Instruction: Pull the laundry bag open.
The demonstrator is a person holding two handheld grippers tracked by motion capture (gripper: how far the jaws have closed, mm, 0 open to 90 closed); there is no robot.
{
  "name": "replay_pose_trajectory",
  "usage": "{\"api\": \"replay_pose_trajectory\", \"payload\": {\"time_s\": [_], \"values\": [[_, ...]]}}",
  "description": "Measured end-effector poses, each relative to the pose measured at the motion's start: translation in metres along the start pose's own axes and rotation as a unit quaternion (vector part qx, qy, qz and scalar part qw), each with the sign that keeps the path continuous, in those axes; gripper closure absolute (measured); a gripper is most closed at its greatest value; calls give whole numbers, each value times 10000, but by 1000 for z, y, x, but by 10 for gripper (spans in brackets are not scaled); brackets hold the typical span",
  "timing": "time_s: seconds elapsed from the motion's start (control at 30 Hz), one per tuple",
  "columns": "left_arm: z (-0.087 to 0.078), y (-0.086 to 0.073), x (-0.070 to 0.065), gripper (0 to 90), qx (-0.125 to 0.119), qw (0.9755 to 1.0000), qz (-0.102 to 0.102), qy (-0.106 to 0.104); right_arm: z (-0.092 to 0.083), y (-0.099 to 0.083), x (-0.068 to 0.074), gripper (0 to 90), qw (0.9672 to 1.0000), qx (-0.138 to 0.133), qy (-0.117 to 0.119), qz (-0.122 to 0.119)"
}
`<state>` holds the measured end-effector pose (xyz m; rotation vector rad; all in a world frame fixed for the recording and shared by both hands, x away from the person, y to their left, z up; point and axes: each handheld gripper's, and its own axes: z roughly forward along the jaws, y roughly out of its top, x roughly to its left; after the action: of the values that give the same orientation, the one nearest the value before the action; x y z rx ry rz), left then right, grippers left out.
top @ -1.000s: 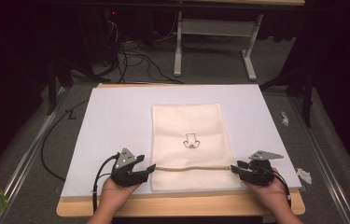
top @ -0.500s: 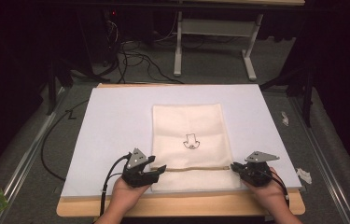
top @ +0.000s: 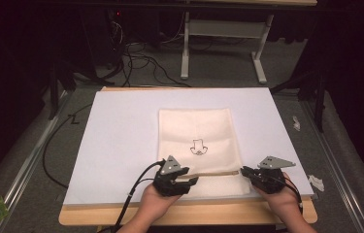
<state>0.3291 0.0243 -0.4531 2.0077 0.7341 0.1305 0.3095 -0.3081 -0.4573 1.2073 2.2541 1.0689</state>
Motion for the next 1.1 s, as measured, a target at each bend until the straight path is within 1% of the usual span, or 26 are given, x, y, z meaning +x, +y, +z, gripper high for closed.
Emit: {"api": "replay_pose_trajectory", "payload": {"time_s": [0.07, 0.13, 0.2, 0.33, 0.4, 0.43, 0.5, 0.6, 0.67, 0.87, 1.0, 1.1], "values": [[14, 4, -7, 509, 13, 10000, 5, -72, -1, 0, 0, 848, 10000, -20, 12, -8], [28, 8, -14, 518, 82, 9999, 13, -136, -2, 1, 1, 848, 10000, -66, 29, -13], [40, 12, -21, 525, 98, 9998, 73, -167, -4, 2, 1, 848, 9999, -124, 59, -49], [59, 18, -29, 541, 68, 9994, -31, -326, -5, 2, 2, 848, 9999, -138, 94, -35], [68, 20, -33, 602, 84, 9991, -14, -406, -5, 2, 2, 848, 9998, -159, 107, -20], [74, 22, -36, 613, 143, 9989, -27, -439, -6, 2, 2, 848, 9998, -185, 108, -24], [77, 23, -37, 634, 161, 9987, -42, -475, -6, 3, 3, 848, 9997, -202, 115, -18], [85, 26, -42, 646, 233, 9987, -39, -445, -6, 4, 2, 849, 9996, -247, 113, -41], [90, 28, -44, 655, 211, 9986, -71, -489, -7, 4, 3, 849, 9996, -267, 114, -23], [103, 32, -51, 692, 126, 9985, -145, -503, -8, 4, 4, 849, 9994, -300, 142, -18], [107, 35, -56, 711, 67, 9984, -136, -539, -8, 5, 4, 849, 9994, -318, 160, -19], [109, 36, -58, 743, 17, 9987, -84, -496, -9, 5, 4, 849, 9993, -329, 185, -9]]}}
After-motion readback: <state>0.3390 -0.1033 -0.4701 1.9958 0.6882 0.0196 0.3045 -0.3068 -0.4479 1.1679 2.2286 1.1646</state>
